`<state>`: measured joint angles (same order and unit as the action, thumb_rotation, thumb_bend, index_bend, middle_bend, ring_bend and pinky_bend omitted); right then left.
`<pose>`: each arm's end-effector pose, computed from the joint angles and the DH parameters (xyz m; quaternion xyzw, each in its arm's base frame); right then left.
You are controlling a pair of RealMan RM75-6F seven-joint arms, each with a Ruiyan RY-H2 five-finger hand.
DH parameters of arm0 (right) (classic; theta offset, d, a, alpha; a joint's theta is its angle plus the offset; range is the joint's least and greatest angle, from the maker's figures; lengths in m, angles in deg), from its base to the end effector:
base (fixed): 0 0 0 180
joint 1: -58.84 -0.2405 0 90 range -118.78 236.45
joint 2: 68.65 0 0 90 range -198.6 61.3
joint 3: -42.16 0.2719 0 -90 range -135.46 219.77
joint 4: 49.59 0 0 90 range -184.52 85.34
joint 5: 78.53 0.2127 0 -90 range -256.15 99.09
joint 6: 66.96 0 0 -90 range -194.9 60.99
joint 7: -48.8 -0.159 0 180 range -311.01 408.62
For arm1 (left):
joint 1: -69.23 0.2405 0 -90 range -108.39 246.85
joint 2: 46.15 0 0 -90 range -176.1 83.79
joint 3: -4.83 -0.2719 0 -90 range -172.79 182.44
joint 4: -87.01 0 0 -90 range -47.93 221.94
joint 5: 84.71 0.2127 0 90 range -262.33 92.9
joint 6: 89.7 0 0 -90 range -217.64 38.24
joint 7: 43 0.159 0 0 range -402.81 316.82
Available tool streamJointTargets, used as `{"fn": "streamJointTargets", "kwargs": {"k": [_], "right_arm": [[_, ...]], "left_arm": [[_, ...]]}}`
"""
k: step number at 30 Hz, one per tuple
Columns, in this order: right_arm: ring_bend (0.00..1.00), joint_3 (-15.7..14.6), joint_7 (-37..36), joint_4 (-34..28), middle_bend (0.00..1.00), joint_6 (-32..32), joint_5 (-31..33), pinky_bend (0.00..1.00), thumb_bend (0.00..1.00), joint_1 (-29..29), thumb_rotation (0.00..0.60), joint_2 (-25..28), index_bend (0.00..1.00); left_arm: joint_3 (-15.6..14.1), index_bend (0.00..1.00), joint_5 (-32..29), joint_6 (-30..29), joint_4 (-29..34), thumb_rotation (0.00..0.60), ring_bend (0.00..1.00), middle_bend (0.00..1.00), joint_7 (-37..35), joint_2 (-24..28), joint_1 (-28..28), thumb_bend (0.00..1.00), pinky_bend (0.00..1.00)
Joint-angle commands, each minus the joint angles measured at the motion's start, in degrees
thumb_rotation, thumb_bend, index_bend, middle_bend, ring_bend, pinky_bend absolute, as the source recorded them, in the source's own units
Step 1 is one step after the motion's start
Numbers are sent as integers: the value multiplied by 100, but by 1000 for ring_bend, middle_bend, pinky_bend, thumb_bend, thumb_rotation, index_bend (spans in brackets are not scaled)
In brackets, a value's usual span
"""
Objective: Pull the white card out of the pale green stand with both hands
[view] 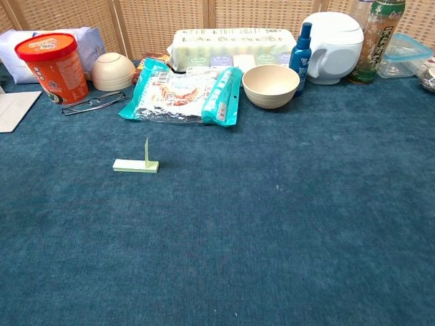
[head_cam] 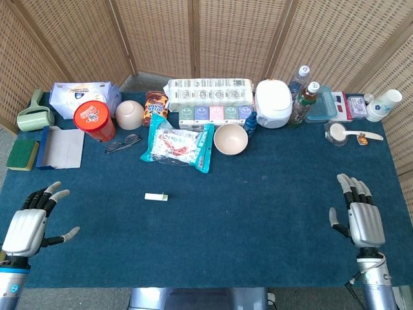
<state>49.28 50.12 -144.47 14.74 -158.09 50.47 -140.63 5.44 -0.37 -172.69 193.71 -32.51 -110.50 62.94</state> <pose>-0.3032 -0.2295 0.1216 0.5436 -0.4432 0.4367 0.5633 -0.2766 0.1909 0.1329 -0.6036 -0.4285 -0.3880 0.5491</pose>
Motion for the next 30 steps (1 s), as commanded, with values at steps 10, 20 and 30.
{"fn": "streamJointTargets", "kwargs": {"k": [10, 20, 30], "right_arm": [[21, -7, -148, 69, 96, -1, -48, 55, 524, 6, 600, -5, 0], [20, -14, -205, 64, 96, 68, -66, 55, 524, 57, 600, -5, 0], [10, -21, -133, -10, 96, 89, -37, 55, 525, 95, 600, 39, 0]], "left_arm": [[-18, 193, 77, -23, 122, 453, 117, 115, -4, 143, 21, 135, 104], [61, 193, 39, 242, 186, 453, 117, 115, 176, 465, -170, 135, 104], [502, 205, -263, 1199, -56, 548, 515, 526, 560, 589, -1016, 135, 603]]}}
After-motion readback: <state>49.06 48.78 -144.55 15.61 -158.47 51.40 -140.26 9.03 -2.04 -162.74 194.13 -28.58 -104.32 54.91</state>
